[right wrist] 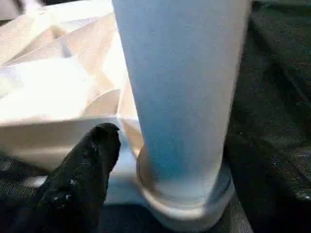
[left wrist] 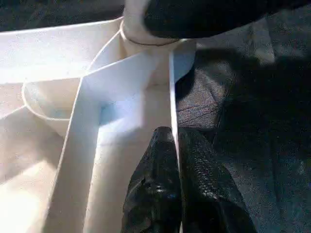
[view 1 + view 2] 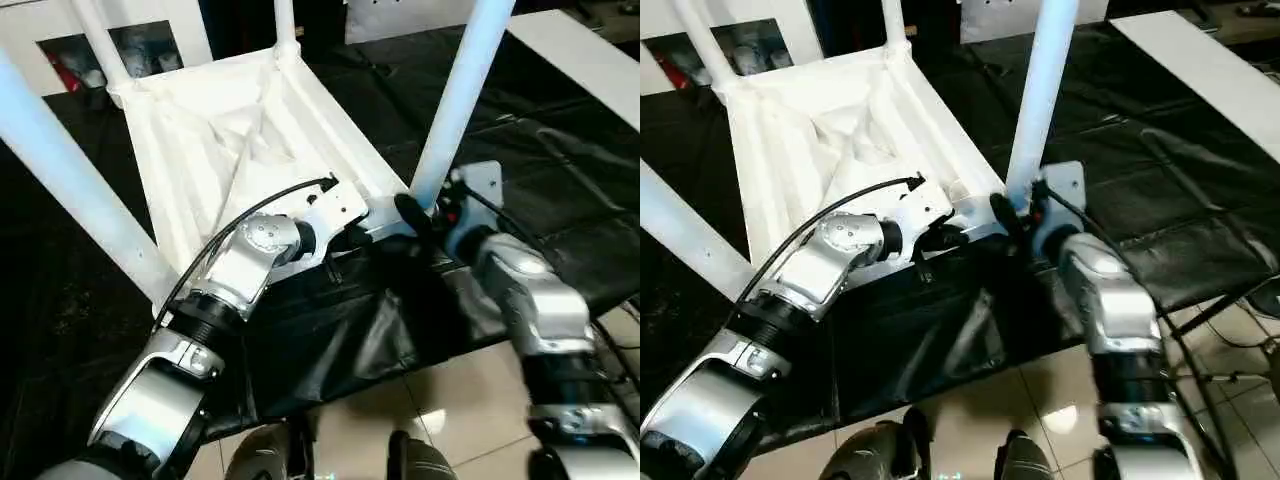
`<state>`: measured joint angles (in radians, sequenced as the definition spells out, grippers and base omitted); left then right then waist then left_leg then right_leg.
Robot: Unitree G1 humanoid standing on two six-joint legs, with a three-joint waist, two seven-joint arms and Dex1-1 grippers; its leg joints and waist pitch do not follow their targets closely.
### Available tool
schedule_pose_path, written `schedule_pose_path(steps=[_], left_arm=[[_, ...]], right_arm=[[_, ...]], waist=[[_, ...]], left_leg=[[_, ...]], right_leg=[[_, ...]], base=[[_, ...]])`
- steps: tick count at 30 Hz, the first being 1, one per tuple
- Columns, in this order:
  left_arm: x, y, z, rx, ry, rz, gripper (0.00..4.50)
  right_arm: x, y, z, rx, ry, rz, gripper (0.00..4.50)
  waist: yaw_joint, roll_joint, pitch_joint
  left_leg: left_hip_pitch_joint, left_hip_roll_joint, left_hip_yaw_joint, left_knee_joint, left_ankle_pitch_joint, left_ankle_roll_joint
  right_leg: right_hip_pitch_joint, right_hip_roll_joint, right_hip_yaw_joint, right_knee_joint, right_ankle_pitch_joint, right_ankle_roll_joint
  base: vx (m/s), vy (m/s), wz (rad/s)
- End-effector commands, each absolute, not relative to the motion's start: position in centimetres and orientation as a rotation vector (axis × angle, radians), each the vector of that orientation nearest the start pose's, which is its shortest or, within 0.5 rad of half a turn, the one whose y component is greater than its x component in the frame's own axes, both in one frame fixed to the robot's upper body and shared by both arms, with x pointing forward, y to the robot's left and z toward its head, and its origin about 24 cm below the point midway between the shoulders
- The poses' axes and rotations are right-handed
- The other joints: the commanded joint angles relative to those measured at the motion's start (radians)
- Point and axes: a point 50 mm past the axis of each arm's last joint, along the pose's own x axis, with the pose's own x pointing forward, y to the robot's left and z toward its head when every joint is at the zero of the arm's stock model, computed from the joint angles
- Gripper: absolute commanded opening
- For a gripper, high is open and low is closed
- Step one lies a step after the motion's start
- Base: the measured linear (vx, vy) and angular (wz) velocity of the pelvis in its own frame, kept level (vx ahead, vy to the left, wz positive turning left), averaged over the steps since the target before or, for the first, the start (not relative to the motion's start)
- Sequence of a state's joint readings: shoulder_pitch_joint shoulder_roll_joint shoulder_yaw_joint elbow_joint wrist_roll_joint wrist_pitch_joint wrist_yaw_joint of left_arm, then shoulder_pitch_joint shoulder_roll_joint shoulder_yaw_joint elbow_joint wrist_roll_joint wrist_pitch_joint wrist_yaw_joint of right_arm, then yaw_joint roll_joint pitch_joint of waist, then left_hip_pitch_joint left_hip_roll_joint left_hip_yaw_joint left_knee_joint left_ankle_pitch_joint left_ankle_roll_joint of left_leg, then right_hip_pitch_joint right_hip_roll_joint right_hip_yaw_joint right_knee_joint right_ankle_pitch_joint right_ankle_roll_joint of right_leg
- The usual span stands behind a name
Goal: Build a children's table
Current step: Rotate leg to tighten
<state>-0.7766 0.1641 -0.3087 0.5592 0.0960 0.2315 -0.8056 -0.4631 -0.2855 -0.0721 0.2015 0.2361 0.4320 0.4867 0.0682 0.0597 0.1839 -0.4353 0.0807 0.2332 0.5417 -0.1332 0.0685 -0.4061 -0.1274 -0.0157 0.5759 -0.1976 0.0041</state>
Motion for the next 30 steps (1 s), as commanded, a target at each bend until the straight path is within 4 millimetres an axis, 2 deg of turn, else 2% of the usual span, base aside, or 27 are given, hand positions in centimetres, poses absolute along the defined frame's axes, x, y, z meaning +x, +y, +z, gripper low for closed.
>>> schedule_pose_path(steps=[1, 3, 4, 5, 7, 8, 10, 11, 12, 15, 17, 18, 19, 20, 21, 22, 23, 27, 28, 29, 30], left_arm=[[34.7, 6.5, 8.9, 0.492, 0.253, -1.097, 0.00], [34.5, 7.1, 8.7, 0.489, 0.250, -1.150, 0.00], [34.3, 7.2, 8.6, 0.487, 0.245, -1.180, 0.00], [34.3, 7.2, 8.6, 0.487, 0.245, -1.180, 0.00], [34.0, 7.7, 8.6, 0.500, 0.228, -1.236, 0.00], [34.0, 7.9, 8.7, 0.505, 0.225, -1.251, 0.00], [33.9, 8.1, 8.7, 0.515, 0.216, -1.271, 0.00], [33.8, 8.4, 8.7, 0.531, 0.208, -1.306, 0.00], [33.5, 8.6, 8.7, 0.541, 0.207, -1.354, 0.00], [33.0, 9.0, 8.7, 0.560, 0.203, -1.442, 0.00], [32.6, 9.1, 8.6, 0.575, 0.197, -1.495, 0.00], [32.2, 9.1, 8.6, 0.581, 0.198, -1.540, 0.00], [32.1, 9.1, 8.5, 0.582, 0.198, -1.559, 0.00], [31.8, 9.1, 8.5, 0.582, 0.200, -1.594, 0.00], [31.7, 9.1, 8.5, 0.582, 0.200, -1.599, 0.00], [31.5, 9.1, 8.5, 0.582, 0.201, -1.620, 0.00], [31.2, 9.2, 8.4, 0.595, 0.205, -1.654, 0.00], [31.0, 9.5, 8.4, 0.605, 0.203, -1.688, 0.00], [31.0, 9.6, 8.4, 0.605, 0.202, -1.691, 0.00], [31.0, 9.6, 8.5, 0.606, 0.200, -1.700, 0.00], [31.0, 9.6, 8.5, 0.606, 0.200, -1.700, 0.00]], right_arm=[[32.5, -18.0, 10.0, 0.021, 0.164, 0.527, 4.01], [32.2, -19.2, 10.5, -0.007, 0.151, 0.577, 4.05], [32.1, -19.7, 10.7, -0.021, 0.146, 0.601, 4.22], [32.1, -19.7, 10.7, -0.021, 0.146, 0.601, 4.36], [31.6, -20.4, 11.1, -0.074, 0.138, 0.686, 4.48], [31.3, -20.7, 11.3, -0.091, 0.138, 0.732, 4.48], [31.1, -21.0, 11.4, -0.102, 0.140, 0.767, 4.48], [30.9, -21.3, 11.6, -0.106, 0.146, 0.807, 4.48], [30.8, -21.5, 11.8, -0.123, 0.153, 0.849, 4.48], [30.4, -21.7, 12.1, -0.153, 0.167, 0.940, 4.48], [30.1, -21.6, 12.2, -0.169, 0.172, 1.016, 4.48], [30.0, -21.6, 12.3, -0.184, 0.181, 1.062, 4.48], [29.9, -21.6, 12.3, -0.190, 0.185, 1.080, 4.21], [29.8, -21.6, 12.2, -0.194, 0.195, 1.114, 4.21], [29.8, -21.6, 12.2, -0.194, 0.196, 1.118, 4.13], [29.8, -21.5, 12.2, -0.189, 0.206, 1.140, 4.13], [29.7, -21.4, 12.2, -0.166, 0.233, 1.192, 3.94], [29.5, -21.2, 12.2, -0.157, 0.259, 1.261, 3.61], [29.5, -21.2, 12.2, -0.153, 0.262, 1.271, 3.50], [29.5, -21.0, 12.2, -0.148, 0.266, 1.292, 3.39], [29.5, -21.0, 12.2, -0.148, 0.266, 1.292, 3.39]], waist=[[0.004, -0.026, -0.081], [0.002, -0.025, -0.084], [0.001, -0.026, -0.088], [0.001, -0.027, -0.088], [0.001, -0.028, -0.089], [0.002, -0.029, -0.090], [0.008, -0.026, -0.092], [0.007, -0.027, -0.095], [0.011, -0.022, -0.097], [0.016, -0.018, -0.103], [0.021, -0.018, -0.106], [0.022, -0.019, -0.107], [0.022, -0.022, -0.107], [0.023, -0.020, -0.106], [0.024, -0.023, -0.106], [0.025, -0.021, -0.103], [0.025, -0.021, -0.101], [0.028, -0.020, -0.095], [0.027, -0.021, -0.094], [0.027, -0.027, -0.094], [0.028, -0.025, -0.095]], left_leg=[[0.062, 0.147, -0.093, -0.079, -0.443, -0.037], [0.060, 0.147, -0.088, -0.084, -0.425, -0.031], [0.062, 0.145, -0.084, -0.082, -0.416, -0.022], [0.058, 0.144, -0.083, -0.079, -0.393, -0.006], [0.058, 0.143, -0.078, -0.073, -0.376, 0.018], [0.056, 0.143, -0.076, -0.068, -0.355, 0.035], [0.059, 0.145, -0.072, -0.064, -0.313, 0.064], [0.053, 0.146, -0.071, -0.063, -0.281, 0.079], [0.056, 0.147, -0.068, -0.064, -0.273, 0.086], [0.057, 0.148, -0.065, -0.057, -0.247, 0.101], [0.061, 0.149, -0.059, -0.052, -0.217, 0.110], [0.058, 0.150, -0.059, -0.049, -0.200, 0.119], [0.055, 0.149, -0.059, -0.047, -0.189, 0.128], [0.055, 0.150, -0.060, -0.047, -0.190, 0.132], [0.056, 0.150, -0.060, -0.047, -0.196, 0.131], [0.055, 0.152, -0.061, -0.050, -0.212, 0.125], [0.056, 0.152, -0.062, -0.052, -0.236, 0.115], [0.062, 0.156, -0.064, -0.063, -0.327, 0.056], [0.059, 0.156, -0.067, -0.065, -0.347, 0.038], [0.063, 0.156, -0.066, -0.067, -0.360, 0.026], [0.063, 0.157, -0.067, -0.066, -0.359, 0.021]], right_leg=[[0.005, -0.079, 0.042, -0.080, -0.313, -0.161], [0.006, -0.067, 0.035, -0.071, -0.267, -0.175], [0.008, -0.065, 0.033, -0.069, -0.236, -0.190], [0.012, -0.068, 0.033, -0.067, -0.209, -0.206], [0.011, -0.070, 0.033, -0.068, -0.208, -0.222], [0.016, -0.073, 0.034, -0.068, -0.199, -0.228], [0.015, -0.068, 0.032, -0.065, -0.165, -0.244], [0.020, -0.063, 0.027, -0.057, -0.131, -0.257], [0.019, -0.059, 0.022, -0.051, -0.113, -0.271], [0.020, -0.056, 0.014, -0.040, -0.050, -0.291], [0.019, -0.055, 0.011, -0.033, 0.005, -0.305], [0.022, -0.057, 0.010, -0.028, 0.031, -0.312], [0.024, -0.059, 0.008, -0.026, 0.038, -0.316], [0.024, -0.059, 0.008, -0.026, 0.028, -0.318], [0.025, -0.060, 0.007, -0.027, 0.019, -0.319], [0.025, -0.061, 0.008, -0.030, -0.013, -0.317], [0.025, -0.061, 0.009, -0.033, -0.050, -0.315], [0.017, -0.060, 0.012, -0.042, -0.161, -0.301], [0.021, -0.064, 0.013, -0.042, -0.186, -0.296], [0.017, -0.065, 0.014, -0.045, -0.201, -0.292], [0.017, -0.067, 0.014, -0.044, -0.202, -0.292]], base=[[0.000, 0.000, 0.00], [0.000, 0.000, 0.00], [0.000, 0.000, 0.00], [0.000, 0.000, 0.00], [0.000, 0.000, 0.00], [0.000, 0.000, 0.00], [0.000, 0.000, 0.00], [0.000, 0.000, 0.00], [0.000, 0.000, 0.00], [0.000, 0.000, 0.00], [0.000, 0.000, 0.00], [0.000, 0.000, 0.00], [0.000, 0.000, 0.00], [0.000, 0.000, 0.00], [0.000, 0.000, 0.00], [0.000, 0.000, 0.00], [0.000, 0.000, 0.00], [0.000, 0.000, 0.00], [0.000, 0.000, 0.00], [0.000, 0.000, 0.00], [0.000, 0.000, 0.00]])
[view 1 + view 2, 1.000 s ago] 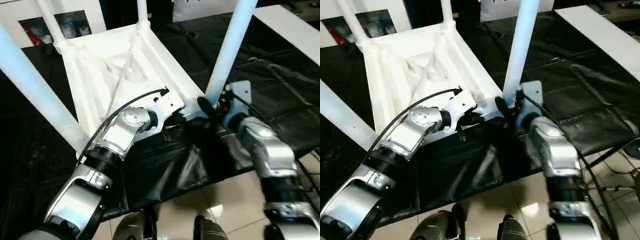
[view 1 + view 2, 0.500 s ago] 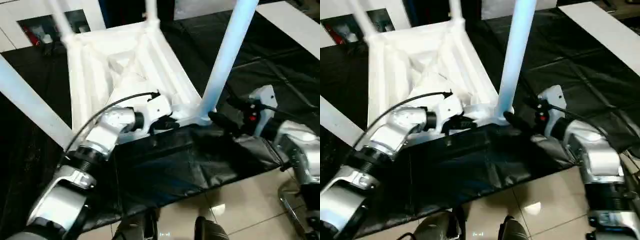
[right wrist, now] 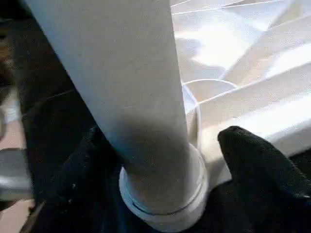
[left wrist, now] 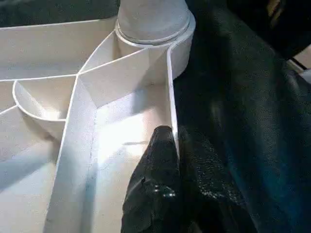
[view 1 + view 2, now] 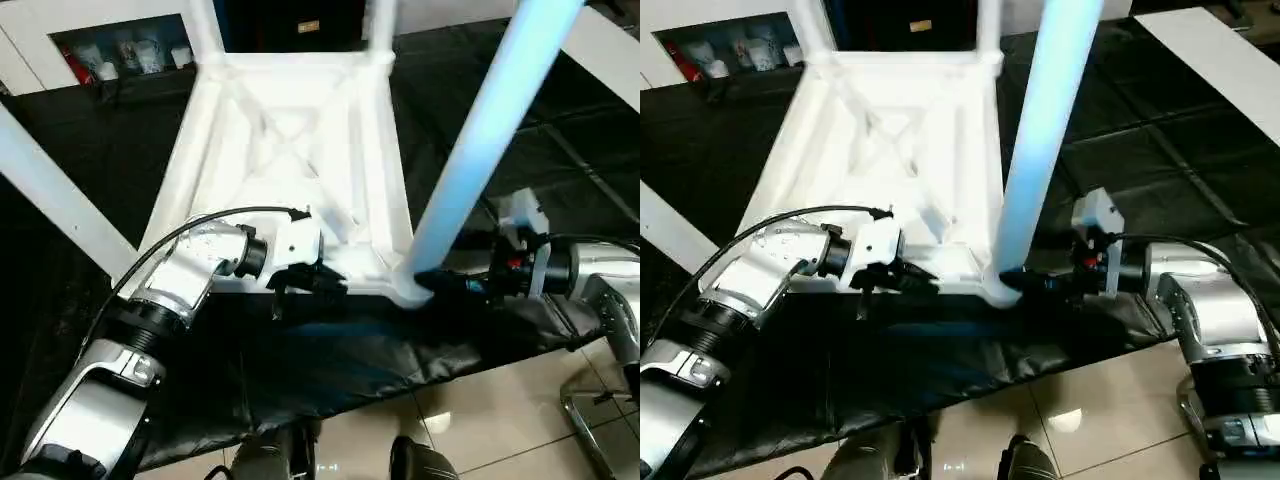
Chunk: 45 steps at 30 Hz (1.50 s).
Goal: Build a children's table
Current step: Rotate leg to tighten
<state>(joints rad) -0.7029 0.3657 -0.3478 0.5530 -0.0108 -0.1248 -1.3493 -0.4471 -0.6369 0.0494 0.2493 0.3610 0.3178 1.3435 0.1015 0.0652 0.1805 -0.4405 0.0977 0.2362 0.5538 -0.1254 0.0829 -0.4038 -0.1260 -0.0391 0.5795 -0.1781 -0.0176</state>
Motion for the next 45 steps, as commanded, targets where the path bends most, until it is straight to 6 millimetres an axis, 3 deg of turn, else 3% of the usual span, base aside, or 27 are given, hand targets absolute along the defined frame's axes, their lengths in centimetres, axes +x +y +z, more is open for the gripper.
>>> schedule_pose_path(steps=[1, 5, 11, 22, 24, 25, 27, 28, 30, 31, 32, 34, 36, 37, 39, 40, 41, 42, 43, 44, 45], left_arm=[[31.0, 9.7, 8.5, 0.606, 0.199, -1.704, 0.00], [30.9, 9.8, 8.5, 0.610, 0.202, -1.714, 0.00], [30.9, 9.8, 8.5, 0.613, 0.204, -1.723, 0.00], [31.4, 9.6, 8.6, 0.560, 0.202, -1.637, 0.00], [31.9, 9.3, 8.8, 0.527, 0.213, -1.553, 0.00], [32.0, 9.2, 8.8, 0.522, 0.215, -1.534, 0.00], [32.2, 8.6, 8.8, 0.491, 0.233, -1.464, 0.00], [32.2, 8.2, 8.8, 0.488, 0.234, -1.444, 0.00], [32.2, 7.4, 8.9, 0.468, 0.252, -1.401, 0.00], [32.2, 6.7, 9.0, 0.455, 0.246, -1.365, 0.00], [32.2, 6.7, 9.0, 0.455, 0.246, -1.365, 0.00], [32.8, 5.3, 9.3, 0.428, 0.232, -1.273, 0.00], [33.3, 4.5, 9.5, 0.412, 0.230, -1.206, 0.00], [33.7, 3.5, 9.6, 0.405, 0.226, -1.139, 0.00], [33.9, 3.0, 9.7, 0.405, 0.226, -1.104, 0.00], [33.9, 2.5, 9.8, 0.404, 0.229, -1.078, 0.00], [33.8, 2.3, 9.8, 0.412, 0.228, -1.075, 0.00], [33.7, 1.8, 9.8, 0.436, 0.224, -1.072, 0.00], [33.6, 1.6, 9.9, 0.442, 0.221, -1.066, 0.00], [33.6, 1.5, 9.9, 0.444, 0.220, -1.062, 0.00], [33.7, 1.6, 10.0, 0.438, 0.220, -1.051, 0.00]], right_arm=[[29.5, -21.0, 12.2, -0.145, 0.267, 1.302, 3.29], [29.6, -20.8, 12.1, -0.139, 0.273, 1.324, 2.95], [29.6, -20.7, 12.0, -0.124, 0.280, 1.352, 2.33], [29.1, -19.6, 11.5, -0.051, 0.281, 1.344, 2.01], [29.5, -19.3, 11.0, -0.047, 0.304, 1.243, 2.01], [29.6, -19.2, 10.8, -0.060, 0.309, 1.217, 2.01], [30.3, -18.6, 10.2, -0.090, 0.325, 1.079, 2.01], [30.8, -18.2, 9.9, -0.081, 0.325, 1.009, 2.00], [31.5, -17.5, 9.7, -0.052, 0.325, 0.890, 1.98], [32.0, -17.0, 9.6, -0.038, 0.327, 0.804, 1.97], [32.0, -17.0, 9.6, -0.038, 0.327, 0.804, 1.97], [33.1, -16.5, 9.3, -0.004, 0.343, 0.634, 1.96], [33.9, -16.3, 9.3, 0.014, 0.340, 0.532, 1.95], [34.7, -16.1, 9.4, 0.034, 0.326, 0.430, 1.94], [35.1, -15.9, 9.4, 0.046, 0.320, 0.380, 1.93], [35.3, -15.7, 9.5, 0.055, 0.318, 0.332, 1.93], [35.4, -15.6, 9.5, 0.042, 0.313, 0.319, 1.93], [35.7, -15.4, 9.7, 0.009, 0.293, 0.296, 1.93], [35.8, -15.3, 9.8, 0.011, 0.282, 0.298, 1.93], [35.8, -15.2, 9.8, 0.014, 0.276, 0.300, 1.93], [35.8, -15.3, 9.9, 0.007, 0.267, 0.304, 2.48]], waist=[[-0.005, -0.029, -0.091], [-0.007, -0.032, -0.092], [-0.006, -0.031, -0.093], [-0.006, -0.028, -0.086], [-0.007, -0.030, -0.084], [-0.009, -0.024, -0.078], [-0.014, -0.026, -0.076], [-0.023, -0.026, -0.069], [-0.028, -0.024, -0.068], [-0.042, -0.024, -0.062], [-0.044, -0.024, -0.062], [-0.055, -0.018, -0.057], [-0.061, -0.019, -0.057], [-0.067, -0.014, -0.053], [-0.073, -0.010, -0.048], [-0.070, 0.003, -0.049], [-0.054, 0.004, -0.053], [-0.032, 0.010, -0.067], [-0.039, -0.028, -0.077], [-0.049, -0.059, -0.084], [-0.043, -0.055, -0.050]], left_leg=[[0.067, 0.140, -0.070, -0.079, -0.372, 0.000], [0.067, 0.138, -0.069, -0.078, -0.361, -0.005], [0.066, 0.138, -0.067, -0.074, -0.323, 0.024], [0.065, 0.139, -0.068, -0.078, -0.344, 0.013], [0.065, 0.139, -0.071, -0.079, -0.372, -0.001], [0.065, 0.139, -0.077, -0.084, -0.422, -0.036], [0.066, 0.140, -0.082, -0.086, -0.456, -0.067], [0.064, 0.138, -0.096, -0.085, -0.524, -0.112], [0.065, 0.135, -0.104, -0.085, -0.557, -0.136], [0.060, 0.132, -0.115, -0.092, -0.619, -0.167], [0.063, 0.131, -0.117, -0.093, -0.642, -0.179], [0.066, 0.126, -0.119, -0.100, -0.707, -0.208], [0.076, 0.121, -0.121, -0.103, -0.774, -0.231], [0.085, 0.116, -0.118, -0.105, -0.831, -0.241], [0.093, 0.113, -0.114, -0.112, -0.890, -0.249], [0.052, 0.124, -0.085, -0.200, -0.975, -0.279], [0.023, 0.129, -0.062, -0.243, -0.977, -0.289], [0.017, 0.121, -0.033, -0.260, -0.935, -0.306], [0.068, 0.096, 0.003, -0.225, -0.717, -0.312], [0.140, 0.070, -0.037, -0.079, -0.547, -0.275], [0.085, 0.020, -0.152, 0.077, -0.141, -0.113]], right_leg=[[0.013, -0.069, 0.039, -0.048, -0.225, -0.267], [0.012, -0.070, 0.038, -0.046, -0.210, -0.269], [0.014, -0.068, 0.038, -0.044, -0.168, -0.276], [0.012, -0.069, 0.040, -0.048, -0.206, -0.270], [0.012, -0.072, 0.041, -0.052, -0.252, -0.263], [0.006, -0.074, 0.042, -0.057, -0.322, -0.244], [0.001, -0.076, 0.044, -0.059, -0.371, -0.229], [-0.002, -0.082, 0.046, -0.066, -0.465, -0.198], [-0.006, -0.084, 0.045, -0.069, -0.503, -0.181], [-0.007, -0.081, 0.041, -0.070, -0.558, -0.146], [-0.011, -0.078, 0.039, -0.072, -0.565, -0.134], [-0.018, -0.067, 0.037, -0.071, -0.549, -0.119], [-0.021, -0.060, 0.028, -0.074, -0.547, -0.097], [-0.034, -0.053, 0.024, -0.082, -0.536, -0.088], [-0.036, -0.036, 0.007, -0.084, -0.547, -0.072], [0.009, 0.023, -0.027, 0.003, -0.421, -0.079], [0.039, 0.038, -0.033, 0.070, -0.333, -0.091], [0.050, 0.047, -0.039, 0.114, -0.229, -0.102], [0.002, 0.009, 0.002, 0.050, -0.304, -0.106], [-0.062, -0.077, 0.038, -0.057, -0.470, -0.112], [-0.007, -0.174, 0.104, -0.148, -0.590, -0.113]], base=[[0.000, 0.000, 0.00], [0.000, 0.000, 0.00], [0.000, 0.000, 0.00], [0.000, 0.000, 0.00], [0.000, 0.000, 0.00], [0.000, 0.000, 0.00], [0.000, 0.000, 0.00], [0.000, 0.000, 0.00], [0.000, 0.000, 0.00], [-0.047, 0.025, -0.21], [-0.044, 0.029, -0.22], [-0.045, 0.029, -0.20], [0.000, 0.000, 0.00], [-0.057, 0.023, -0.10], [-0.073, 0.017, -0.05], [-0.074, 0.013, -0.03], [-0.088, -0.002, 0.09], [-0.088, -0.002, 0.09], [-0.041, -0.072, 0.22], [0.010, -0.080, 0.15], [0.010, -0.080, 0.15]])
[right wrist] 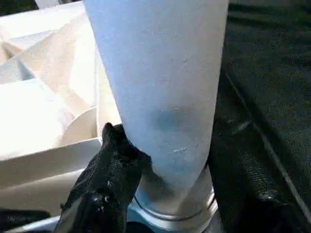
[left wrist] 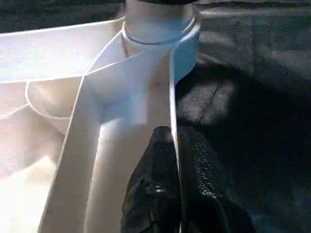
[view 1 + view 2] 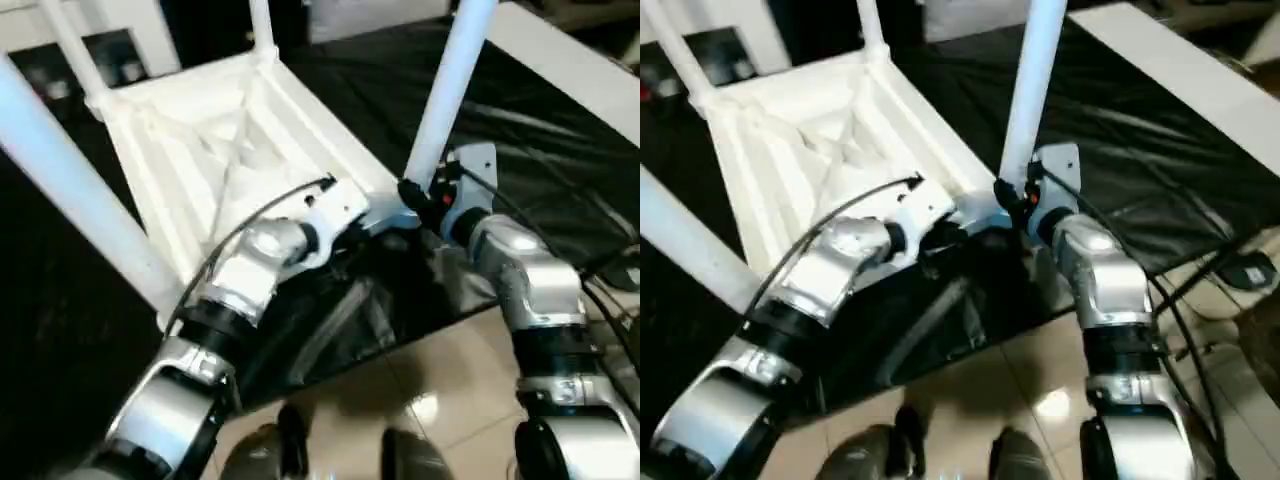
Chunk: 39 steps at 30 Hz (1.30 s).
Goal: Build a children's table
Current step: Rotate leg to tighten
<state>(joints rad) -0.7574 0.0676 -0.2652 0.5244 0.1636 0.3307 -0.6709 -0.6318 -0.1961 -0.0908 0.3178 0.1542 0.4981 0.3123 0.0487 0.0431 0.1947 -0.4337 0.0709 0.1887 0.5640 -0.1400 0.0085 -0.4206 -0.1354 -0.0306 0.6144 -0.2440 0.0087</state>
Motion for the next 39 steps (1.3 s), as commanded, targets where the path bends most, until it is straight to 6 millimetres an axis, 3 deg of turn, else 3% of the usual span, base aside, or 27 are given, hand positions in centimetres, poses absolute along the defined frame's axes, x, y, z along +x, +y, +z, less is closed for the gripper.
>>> schedule_pose_path(steps=[1, 2, 3, 4, 5, 6, 7, 8, 9, 10, 11, 12, 14, 15, 17, 21, 29, 34, 36, 38, 39], left_arm=[[33.8, 1.8, 10.0, 0.440, 0.221, -1.044, 0.00], [33.8, 1.8, 10.0, 0.441, 0.221, -1.043, 0.00], [34.0, 2.4, 9.9, 0.449, 0.227, -1.026, 0.00], [34.2, 2.8, 9.8, 0.455, 0.231, -1.014, 0.00], [34.2, 3.0, 9.8, 0.458, 0.233, -1.008, 0.00], [34.3, 3.3, 9.7, 0.461, 0.234, -1.002, 0.00], [34.4, 3.6, 9.6, 0.464, 0.236, -0.995, 0.00], [34.5, 3.9, 9.6, 0.470, 0.235, -0.991, 0.00], [34.5, 4.0, 9.6, 0.474, 0.235, -0.990, 0.00], [34.7, 4.8, 9.4, 0.485, 0.237, -0.985, 0.00], [34.7, 5.1, 9.4, 0.489, 0.234, -0.989, 0.00], [34.8, 5.3, 9.4, 0.493, 0.232, -0.993, 0.00], [34.9, 6.1, 9.3, 0.499, 0.239, -0.989, 0.00], [35.0, 6.4, 9.3, 0.504, 0.239, -0.993, 0.00], [35.1, 7.1, 9.2, 0.516, 0.238, -1.018, 0.00], [35.1, 7.7, 9.1, 0.539, 0.242, -1.070, 0.00], [34.4, 9.0, 9.0, 0.597, 0.233, -1.248, 0.00], [33.3, 9.3, 8.8, 0.610, 0.208, -1.401, 0.00], [33.1, 9.4, 8.8, 0.608, 0.203, -1.431, 0.00], [32.8, 9.5, 8.7, 0.616, 0.201, -1.470, 0.00], [32.7, 9.5, 8.7, 0.622, 0.201, -1.490, 0.00]], right_arm=[[35.7, -15.4, 10.0, 0.007, 0.256, 0.313, 2.62], [35.7, -15.5, 10.0, 0.007, 0.254, 0.316, 2.61], [35.5, -15.8, 10.0, 0.013, 0.232, 0.327, 2.68], [35.4, -16.1, 10.0, 0.019, 0.215, 0.333, 2.82], [35.3, -16.3, 10.1, 0.021, 0.208, 0.334, 2.97], [35.2, -16.5, 10.1, 0.025, 0.196, 0.336, 3.05], [35.1, -16.7, 10.3, 0.031, 0.180, 0.338, 3.09], [34.9, -17.0, 10.4, 0.033, 0.162, 0.344, 3.09], [34.9, -17.1, 10.5, 0.033, 0.154, 0.348, 3.20], [34.5, -17.9, 10.8, 0.022, 0.124, 0.364, 3.34], [34.4, -18.2, 10.8, 0.021, 0.116, 0.372, 3.34], [34.2, -18.5, 10.9, 0.020, 0.110, 0.379, 3.45], [33.8, -19.4, 11.1, 0.008, 0.090, 0.410, 3.61], [33.6, -19.7, 11.2, 0.003, 0.083, 0.427, 3.71], [33.1, -20.6, 11.5, -0.043, 0.071, 0.488, 3.82], [32.4, -21.4, 11.9, -0.081, 0.065, 0.563, 4.23], [31.4, -23.1, 13.2, -0.124, 0.059, 0.732, 4.47], [30.9, -23.2, 13.6, -0.170, 0.096, 0.875, 4.47], [30.8, -23.1, 13.5, -0.189, 0.111, 0.909, 4.47], [30.7, -23.0, 13.5, -0.200, 0.130, 0.956, 4.47], [30.6, -22.9, 13.5, -0.203, 0.135, 0.984, 4.47]], waist=[[-0.008, -0.007, -0.026], [-0.004, 0.030, -0.039], [-0.038, 0.039, -0.038], [-0.020, 0.065, -0.044], [-0.024, 0.056, -0.053], [-0.027, 0.032, -0.054], [-0.025, 0.018, -0.053], [-0.016, 0.000, -0.049], [-0.008, -0.007, -0.052], [-0.005, -0.008, -0.053], [0.003, -0.007, -0.060], [0.005, -0.006, -0.068], [0.007, -0.004, -0.073], [0.007, -0.002, -0.072], [0.007, -0.005, -0.075], [0.005, -0.007, -0.079], [0.004, -0.007, -0.099], [0.015, -0.002, -0.114], [0.018, -0.006, -0.115], [0.023, -0.005, -0.114], [0.021, -0.020, -0.116]], left_leg=[[0.024, 0.087, -0.155, 0.047, -0.173, -0.081], [0.081, 0.113, -0.169, -0.007, -0.455, -0.140], [0.068, 0.146, -0.212, -0.095, -0.899, -0.204], [0.068, 0.155, -0.214, -0.123, -0.986, -0.233], [0.091, 0.151, -0.198, -0.126, -0.944, -0.217], [0.088, 0.128, -0.172, -0.105, -0.786, -0.165], [0.074, 0.120, -0.157, -0.095, -0.698, -0.125], [0.063, 0.109, -0.127, -0.075, -0.564, -0.053], [0.065, 0.109, -0.108, -0.058, -0.448, 0.004], [0.058, 0.112, -0.101, -0.057, -0.387, 0.024], [0.050, 0.123, -0.089, -0.063, -0.275, 0.055], [0.044, 0.132, -0.078, -0.067, -0.191, 0.083], [0.047, 0.139, -0.059, -0.071, -0.188, 0.111], [0.044, 0.142, -0.049, -0.072, -0.234, 0.103], [0.038, 0.143, -0.043, -0.072, -0.253, 0.080], [0.036, 0.143, -0.040, -0.071, -0.241, 0.076], [0.039, 0.148, -0.031, -0.051, -0.137, 0.147], [0.045, 0.152, -0.019, -0.039, -0.075, 0.190], [0.045, 0.153, -0.017, -0.038, -0.072, 0.200], [0.047, 0.155, -0.016, -0.038, -0.107, 0.189], [0.047, 0.154, -0.014, -0.038, -0.116, 0.186]], right_leg=[[0.061, -0.125, -0.014, -0.154, -0.742, -0.131], [0.021, -0.051, -0.031, -0.146, -0.715, -0.099], [0.039, 0.017, -0.052, -0.077, -0.417, -0.062], [0.045, 0.021, -0.041, -0.026, -0.237, -0.078], [0.032, 0.011, -0.030, -0.024, -0.011, -0.107], [0.034, -0.019, -0.011, -0.070, 0.008, -0.118], [0.040, -0.037, 0.000, -0.090, -0.050, -0.125], [0.037, -0.062, 0.023, -0.122, -0.278, -0.137], [0.032, -0.076, 0.031, -0.144, -0.489, -0.148], [0.037, -0.082, 0.032, -0.147, -0.530, -0.152], [0.043, -0.076, 0.031, -0.143, -0.490, -0.163], [0.046, -0.063, 0.022, -0.126, -0.369, -0.192], [0.041, -0.051, 0.016, -0.117, -0.266, -0.228], [0.042, -0.051, 0.014, -0.118, -0.295, -0.235], [0.046, -0.045, 0.010, -0.117, -0.317, -0.221], [0.049, -0.040, 0.010, -0.112, -0.287, -0.221], [0.055, -0.031, 0.006, -0.083, -0.089, -0.303], [0.052, -0.027, 0.005, -0.063, 0.040, -0.344], [0.053, -0.027, 0.005, -0.061, 0.048, -0.350], [0.051, -0.031, 0.006, -0.066, -0.005, -0.346], [0.052, -0.030, 0.006, -0.068, -0.019, -0.344]], base=[[0.004, 0.021, -0.34], [-0.041, 0.071, -0.36], [-0.041, 0.071, -0.36], [-0.056, 0.034, 0.13], [-0.011, -0.017, 0.22], [-0.011, -0.017, 0.22], [-0.001, -0.058, 0.18], [0.003, -0.103, 0.20], [0.003, -0.103, 0.20], [0.012, -0.121, 0.18], [0.019, -0.109, 0.12], [0.019, -0.109, 0.12], [0.015, -0.078, 0.08], [0.013, -0.070, 0.07], [0.000, 0.000, 0.00], [0.000, 0.000, 0.00], [0.000, 0.000, 0.00], [0.000, 0.000, 0.00], [0.000, 0.000, 0.00], [0.000, 0.000, 0.00], [0.000, 0.000, 0.00]])
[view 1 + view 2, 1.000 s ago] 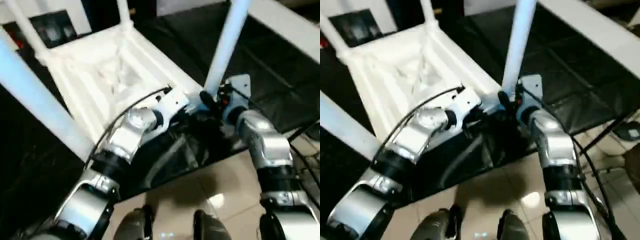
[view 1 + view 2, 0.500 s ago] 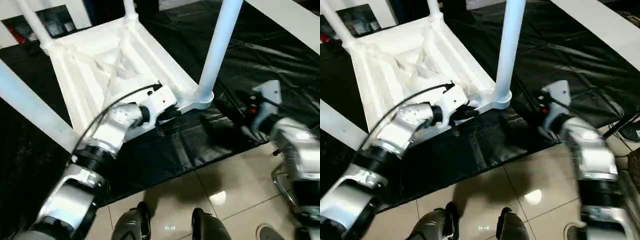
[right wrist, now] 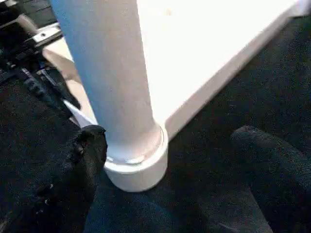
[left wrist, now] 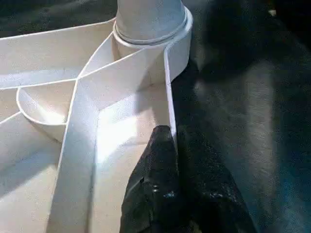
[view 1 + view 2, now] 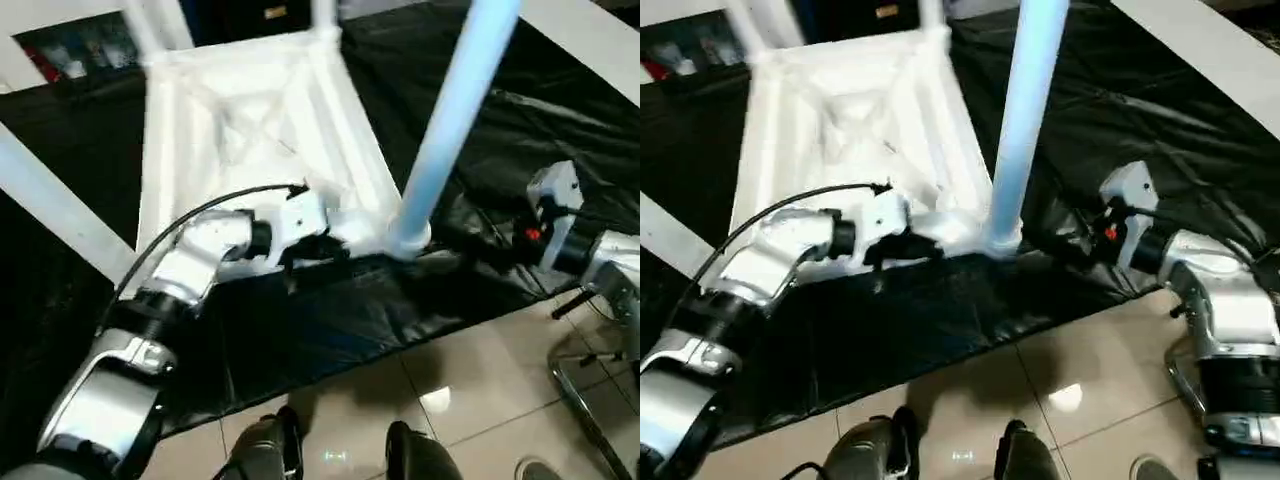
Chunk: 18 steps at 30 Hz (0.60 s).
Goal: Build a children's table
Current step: Rotate leg to tighten
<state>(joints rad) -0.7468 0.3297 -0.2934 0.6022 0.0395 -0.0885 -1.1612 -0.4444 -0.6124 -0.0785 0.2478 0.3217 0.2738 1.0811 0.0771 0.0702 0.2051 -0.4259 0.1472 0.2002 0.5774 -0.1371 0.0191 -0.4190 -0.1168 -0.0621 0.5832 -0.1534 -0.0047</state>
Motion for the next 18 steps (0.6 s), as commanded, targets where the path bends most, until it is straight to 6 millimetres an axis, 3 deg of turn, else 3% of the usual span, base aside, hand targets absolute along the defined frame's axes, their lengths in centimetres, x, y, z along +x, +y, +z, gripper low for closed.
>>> schedule_pose_path(steps=[1, 4, 8, 10, 15, 18], left_arm=[[32.3, 9.7, 8.6, 0.642, 0.205, -1.544, 0.00], [31.9, 10.0, 8.4, 0.671, 0.214, -1.599, 0.00], [31.6, 10.1, 8.5, 0.676, 0.209, -1.641, 0.00], [31.5, 10.1, 8.6, 0.674, 0.206, -1.646, 0.00], [31.4, 10.1, 8.6, 0.676, 0.198, -1.659, 0.00], [31.4, 10.1, 8.7, 0.675, 0.194, -1.665, 0.00]], right_arm=[[30.3, -22.7, 13.5, -0.206, 0.149, 1.057, 4.47], [30.1, -22.4, 13.4, -0.193, 0.177, 1.122, 4.19], [30.2, -21.8, 12.9, -0.177, 0.201, 1.176, 3.94], [30.3, -21.4, 12.7, -0.168, 0.204, 1.188, 3.72], [30.4, -20.6, 12.3, -0.149, 0.206, 1.228, 3.30], [30.7, -20.4, 12.2, -0.159, 0.199, 1.233, 3.09]], waist=[[-0.001, -0.041, -0.123], [0.006, -0.043, -0.119], [0.007, -0.042, -0.116], [0.006, -0.046, -0.117], [0.005, -0.049, -0.122], [0.006, -0.051, -0.124]], left_leg=[[0.039, 0.077, -0.026, -0.051, -0.143, 0.164], [0.045, 0.082, -0.026, -0.057, -0.205, 0.121], [0.046, 0.085, -0.030, -0.064, -0.267, 0.075], [0.047, 0.085, -0.032, -0.067, -0.294, 0.053], [0.045, 0.084, -0.030, -0.066, -0.274, 0.055], [0.043, 0.082, -0.027, -0.062, -0.238, 0.075]], right_leg=[[0.049, -0.052, 0.038, -0.039, -0.151, -0.324], [0.041, -0.054, 0.043, -0.047, -0.248, -0.298], [0.037, -0.057, 0.044, -0.052, -0.314, -0.282], [0.037, -0.058, 0.045, -0.051, -0.330, -0.278], [0.037, -0.058, 0.046, -0.049, -0.294, -0.282], [0.037, -0.058, 0.046, -0.044, -0.245, -0.295]], base=[[0.000, 0.000, 0.00], [0.000, 0.000, 0.00], [0.000, 0.000, 0.00], [0.000, 0.000, 0.00], [0.000, 0.000, 0.00], [0.000, 0.000, 0.00]])
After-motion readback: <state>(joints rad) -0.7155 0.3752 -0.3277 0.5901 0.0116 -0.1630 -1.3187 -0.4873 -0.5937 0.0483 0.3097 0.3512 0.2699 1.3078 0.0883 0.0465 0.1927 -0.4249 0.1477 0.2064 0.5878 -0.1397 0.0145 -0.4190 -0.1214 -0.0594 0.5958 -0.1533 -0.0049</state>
